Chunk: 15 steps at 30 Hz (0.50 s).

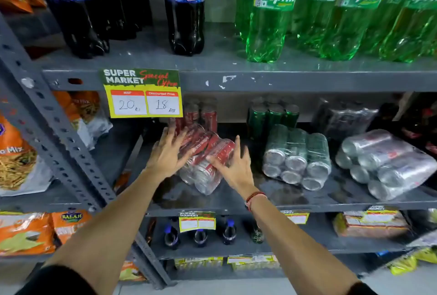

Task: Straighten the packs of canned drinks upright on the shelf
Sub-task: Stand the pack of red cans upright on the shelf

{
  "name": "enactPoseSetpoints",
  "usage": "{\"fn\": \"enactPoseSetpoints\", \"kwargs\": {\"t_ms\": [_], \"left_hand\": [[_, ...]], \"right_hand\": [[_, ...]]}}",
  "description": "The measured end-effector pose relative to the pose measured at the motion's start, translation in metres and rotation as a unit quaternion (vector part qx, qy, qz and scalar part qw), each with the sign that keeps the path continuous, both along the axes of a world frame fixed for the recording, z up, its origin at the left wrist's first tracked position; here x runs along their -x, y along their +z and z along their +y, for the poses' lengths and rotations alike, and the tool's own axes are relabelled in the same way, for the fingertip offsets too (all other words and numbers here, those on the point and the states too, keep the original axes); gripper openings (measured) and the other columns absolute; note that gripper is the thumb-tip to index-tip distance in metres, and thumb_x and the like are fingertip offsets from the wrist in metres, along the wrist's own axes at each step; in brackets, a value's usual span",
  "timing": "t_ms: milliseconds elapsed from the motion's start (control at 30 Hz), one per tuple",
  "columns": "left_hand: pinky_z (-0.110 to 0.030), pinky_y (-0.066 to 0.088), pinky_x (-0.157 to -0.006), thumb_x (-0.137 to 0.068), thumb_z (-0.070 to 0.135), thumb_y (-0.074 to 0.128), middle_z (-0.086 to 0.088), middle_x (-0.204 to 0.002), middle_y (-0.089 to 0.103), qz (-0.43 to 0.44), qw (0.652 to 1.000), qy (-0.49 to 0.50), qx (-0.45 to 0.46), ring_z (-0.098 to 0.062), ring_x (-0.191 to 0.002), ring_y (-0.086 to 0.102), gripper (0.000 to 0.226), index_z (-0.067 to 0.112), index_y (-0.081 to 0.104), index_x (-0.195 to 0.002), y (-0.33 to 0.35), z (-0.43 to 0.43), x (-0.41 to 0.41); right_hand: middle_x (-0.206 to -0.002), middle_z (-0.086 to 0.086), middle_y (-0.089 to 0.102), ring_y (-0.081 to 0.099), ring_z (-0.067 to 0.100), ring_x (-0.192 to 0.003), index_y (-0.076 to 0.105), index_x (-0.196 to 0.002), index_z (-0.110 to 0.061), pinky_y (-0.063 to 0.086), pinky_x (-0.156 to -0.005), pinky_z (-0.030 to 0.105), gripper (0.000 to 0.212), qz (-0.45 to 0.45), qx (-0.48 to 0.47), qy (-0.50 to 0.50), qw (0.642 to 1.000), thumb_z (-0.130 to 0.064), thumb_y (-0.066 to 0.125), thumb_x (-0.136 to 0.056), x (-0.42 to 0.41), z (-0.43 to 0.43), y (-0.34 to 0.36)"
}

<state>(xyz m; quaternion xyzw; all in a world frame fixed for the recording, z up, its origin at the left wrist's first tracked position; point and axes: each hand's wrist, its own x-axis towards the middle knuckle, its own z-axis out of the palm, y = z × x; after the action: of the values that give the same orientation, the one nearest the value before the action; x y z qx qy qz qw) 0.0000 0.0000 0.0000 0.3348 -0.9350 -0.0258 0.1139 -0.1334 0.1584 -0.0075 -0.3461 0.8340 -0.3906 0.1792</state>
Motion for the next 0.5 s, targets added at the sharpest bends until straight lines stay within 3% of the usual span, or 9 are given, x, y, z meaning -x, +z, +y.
{"fn": "enactPoseSetpoints", "kwargs": {"t_ms": [100, 200, 267, 367, 500], "left_hand": [[-0.057, 0.039, -0.102, -0.073, 0.079, 0.021, -0.014, -0.157, 0.010, -0.030, 0.994, 0.018, -0.099, -0.043, -0.134, 0.033, 0.087, 0.034, 0.008, -0.147, 0.007, -0.012, 0.010], [-0.053, 0.037, -0.104, -0.074, 0.078, 0.026, -0.014, -0.153, 0.026, -0.078, 0.986, 0.030, -0.141, -0.042, -0.131, 0.038, 0.083, 0.043, 0.003, -0.145, 0.007, -0.020, 0.016], [-0.052, 0.034, -0.106, -0.073, 0.080, 0.027, -0.011, -0.155, 0.023, -0.082, 0.982, 0.042, -0.165, -0.042, -0.133, 0.035, 0.083, 0.046, 0.002, -0.144, 0.006, -0.021, 0.017], [-0.054, 0.030, -0.109, -0.068, 0.084, 0.027, -0.007, -0.157, 0.016, -0.067, 0.976, 0.048, -0.200, -0.044, -0.135, 0.031, 0.085, 0.051, 0.001, -0.142, 0.006, -0.019, 0.015], [-0.051, 0.036, -0.105, -0.073, 0.080, 0.032, -0.011, -0.152, 0.029, -0.013, 0.985, 0.071, -0.155, -0.044, -0.128, 0.040, 0.080, 0.047, 0.010, -0.143, 0.001, -0.002, 0.009]], "right_hand": [[-0.153, 0.021, 0.018, 0.026, 0.038, -0.141, -0.010, -0.148, -0.034, 0.025, -0.116, 0.049, 0.126, -0.144, 0.001, 0.025, 0.989, -0.066, 0.074, -0.060, 0.004, -0.013, -0.001], [-0.150, 0.014, 0.032, 0.038, 0.032, -0.135, -0.010, -0.147, -0.037, 0.033, -0.113, 0.049, 0.146, -0.193, 0.021, 0.009, 0.981, -0.073, 0.079, -0.037, 0.010, -0.025, -0.010], [-0.146, 0.009, 0.039, 0.043, 0.028, -0.132, -0.005, -0.145, -0.041, 0.036, -0.111, 0.049, 0.153, -0.227, 0.039, 0.001, 0.973, -0.073, 0.082, -0.024, 0.017, -0.033, -0.017], [-0.135, 0.005, 0.048, 0.053, 0.022, -0.121, 0.016, -0.135, -0.041, 0.044, -0.105, 0.046, 0.135, -0.260, 0.074, 0.016, 0.963, -0.060, 0.090, -0.024, 0.022, -0.035, -0.021], [-0.124, 0.004, 0.056, 0.060, 0.016, -0.108, 0.030, -0.124, -0.027, 0.051, -0.098, 0.044, 0.098, -0.266, 0.119, 0.052, 0.955, -0.028, 0.094, -0.048, 0.024, -0.026, -0.018]]}}
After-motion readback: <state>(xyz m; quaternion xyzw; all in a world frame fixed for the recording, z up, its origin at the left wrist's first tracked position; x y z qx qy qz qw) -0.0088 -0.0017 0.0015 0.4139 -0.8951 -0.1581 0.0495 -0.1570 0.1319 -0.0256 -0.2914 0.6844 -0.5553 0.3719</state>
